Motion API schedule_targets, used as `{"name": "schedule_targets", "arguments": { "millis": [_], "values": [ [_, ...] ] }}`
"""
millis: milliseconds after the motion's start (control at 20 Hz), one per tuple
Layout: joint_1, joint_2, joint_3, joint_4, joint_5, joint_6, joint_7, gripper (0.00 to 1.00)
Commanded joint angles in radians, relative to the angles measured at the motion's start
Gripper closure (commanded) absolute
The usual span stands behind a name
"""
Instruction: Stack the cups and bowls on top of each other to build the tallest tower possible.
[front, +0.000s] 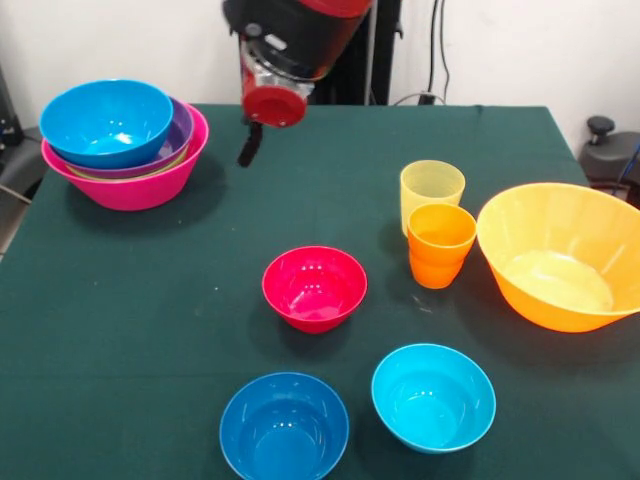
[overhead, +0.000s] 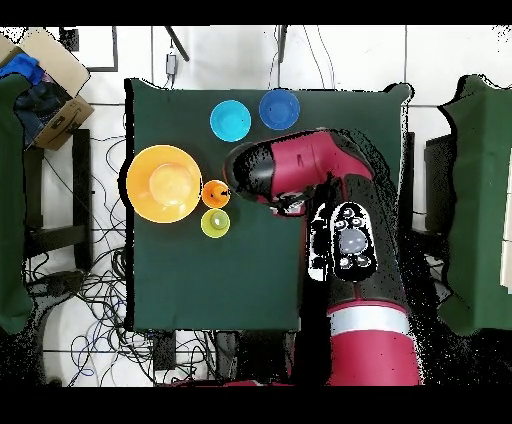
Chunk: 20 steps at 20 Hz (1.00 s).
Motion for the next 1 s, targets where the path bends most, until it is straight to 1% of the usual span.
{"name": "schedule_targets", "arguments": {
  "millis": [50,150,250,350,400,450,550,650,900,1000],
  "values": [
    [0.009,0.187,0.043,-0.076,-0.073,-0.027,0.06,0.0],
    [0.018,0.204,0.043,-0.119,-0.066,0.009,0.056,0.0],
    [0.023,0.208,0.046,-0.14,-0.052,0.033,0.038,0.0],
    [0.019,0.214,0.057,-0.153,-0.024,0.049,0.028,0.0],
    [0.015,0.225,0.065,-0.162,-0.003,0.047,0.043,0.0],
    [0.019,0.241,0.072,-0.175,0.02,0.028,0.085,0.0],
    [0.023,0.272,0.077,-0.192,0.05,-0.021,0.158,0.0],
    [0.028,0.292,0.077,-0.202,0.075,-0.052,0.208,0.0],
    [0.035,0.281,0.067,-0.202,0.101,-0.03,0.176,0.0],
    [0.039,0.273,0.06,-0.192,0.106,-0.038,0.17,0.0]
  ]
}}
